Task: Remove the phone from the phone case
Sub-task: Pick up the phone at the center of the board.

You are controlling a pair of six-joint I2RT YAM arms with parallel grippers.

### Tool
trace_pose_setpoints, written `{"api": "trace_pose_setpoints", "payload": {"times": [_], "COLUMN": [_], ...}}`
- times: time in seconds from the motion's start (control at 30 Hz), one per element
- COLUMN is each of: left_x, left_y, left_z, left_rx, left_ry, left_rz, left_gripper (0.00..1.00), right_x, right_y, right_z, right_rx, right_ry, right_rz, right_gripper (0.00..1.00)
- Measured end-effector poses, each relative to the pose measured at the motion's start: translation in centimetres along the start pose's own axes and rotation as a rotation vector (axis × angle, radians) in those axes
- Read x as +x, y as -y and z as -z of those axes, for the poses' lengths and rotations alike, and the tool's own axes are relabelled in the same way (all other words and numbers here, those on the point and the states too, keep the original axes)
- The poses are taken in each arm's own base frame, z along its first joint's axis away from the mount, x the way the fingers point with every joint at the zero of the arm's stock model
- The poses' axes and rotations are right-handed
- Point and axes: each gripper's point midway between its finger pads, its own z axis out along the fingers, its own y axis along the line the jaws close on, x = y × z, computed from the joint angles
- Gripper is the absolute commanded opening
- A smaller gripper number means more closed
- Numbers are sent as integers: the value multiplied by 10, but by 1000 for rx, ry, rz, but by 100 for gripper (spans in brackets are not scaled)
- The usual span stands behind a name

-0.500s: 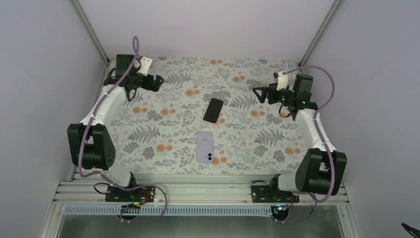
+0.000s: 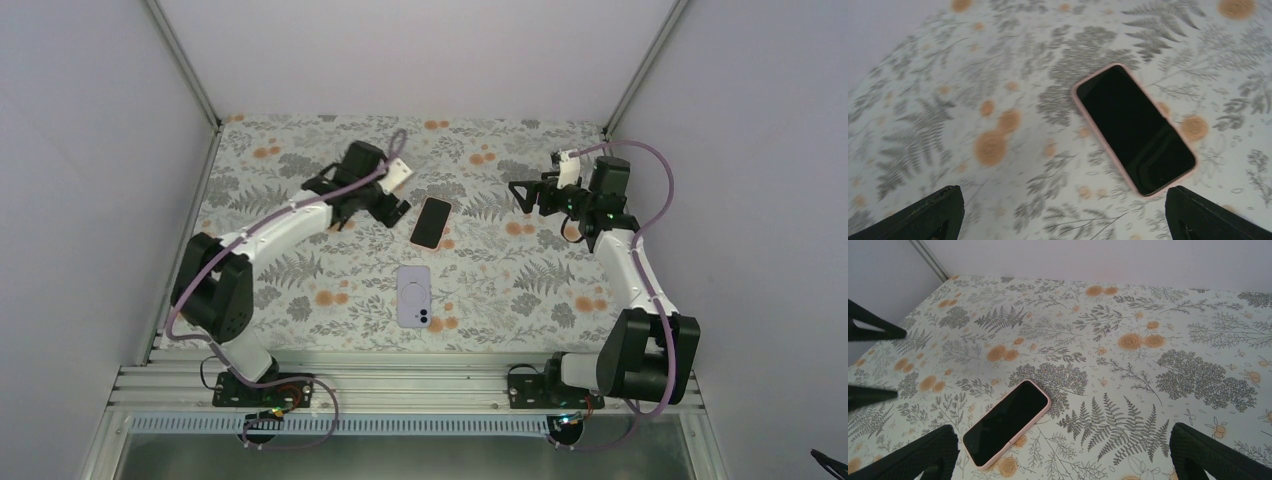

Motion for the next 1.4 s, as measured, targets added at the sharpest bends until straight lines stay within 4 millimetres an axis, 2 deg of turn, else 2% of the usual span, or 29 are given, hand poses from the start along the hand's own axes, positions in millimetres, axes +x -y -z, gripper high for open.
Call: {"api": "trace_pose_setpoints", "payload": {"times": [0.1, 0.23, 0.3, 0.53, 0.63, 0.73, 0.93, 1.23, 1.4], "left_x": [1, 13, 21, 59, 60, 45, 27, 26, 30], "left_y": [36, 85, 104, 146, 162, 164, 148, 133, 108], "left_z": [-18, -40, -45, -47, -47, -60, -94, -124, -133], "left_rx": [28, 76, 106, 176, 180, 147, 39, -44, -60], "left_ry": [-24, -74, -96, -167, -169, -151, -146, -186, -216], "left_rz": [-74, -177, -209, -294, -333, -348, -352, -355, -285], "left_gripper": [100, 100, 100, 100, 100, 100, 100, 100, 100], "right_x": [0, -1, -2, 7, 6, 6, 6, 4, 4], "right_y": [0, 1, 2, 5, 3, 2, 5, 3, 5], "right_z": [0, 1, 1, 2, 2, 2, 4, 6, 7], "right_rx": [1, -1, 0, -6, -17, -21, -15, -24, -22], "right_ry": [2, 6, 8, 3, 6, 7, 10, 17, 19], "right_rz": [1, 3, 2, -8, -6, -4, -7, -4, -6], "right_gripper": [99, 99, 99, 99, 99, 99, 99, 99, 99]}}
